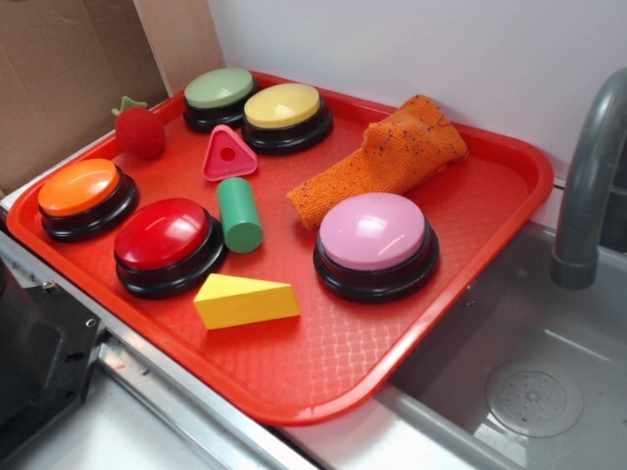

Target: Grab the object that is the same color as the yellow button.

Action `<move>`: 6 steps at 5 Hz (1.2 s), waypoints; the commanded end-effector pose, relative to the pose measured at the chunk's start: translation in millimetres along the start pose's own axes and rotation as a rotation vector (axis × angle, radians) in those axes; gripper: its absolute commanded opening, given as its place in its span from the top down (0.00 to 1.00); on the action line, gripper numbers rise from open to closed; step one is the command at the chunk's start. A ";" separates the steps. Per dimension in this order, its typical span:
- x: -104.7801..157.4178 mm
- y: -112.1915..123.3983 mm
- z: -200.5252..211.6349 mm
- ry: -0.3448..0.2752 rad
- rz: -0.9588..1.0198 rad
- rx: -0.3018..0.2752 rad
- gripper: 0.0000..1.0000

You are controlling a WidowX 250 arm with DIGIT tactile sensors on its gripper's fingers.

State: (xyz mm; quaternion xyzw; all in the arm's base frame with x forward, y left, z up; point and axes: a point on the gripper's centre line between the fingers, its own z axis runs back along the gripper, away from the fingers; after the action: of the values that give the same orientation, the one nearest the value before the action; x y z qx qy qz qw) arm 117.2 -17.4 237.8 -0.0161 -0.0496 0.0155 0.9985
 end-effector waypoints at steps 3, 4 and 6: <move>15.4 -59.7 -123.4 -0.068 -0.783 -0.151 0.00; 14.3 -72.5 -155.7 -0.073 -0.876 -0.151 0.00; 12.9 -81.5 -190.8 -0.026 -0.897 -0.120 0.00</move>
State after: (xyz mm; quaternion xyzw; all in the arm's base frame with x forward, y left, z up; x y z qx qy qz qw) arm 152.4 -99.7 47.3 -0.0500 -0.0518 -0.4180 0.9056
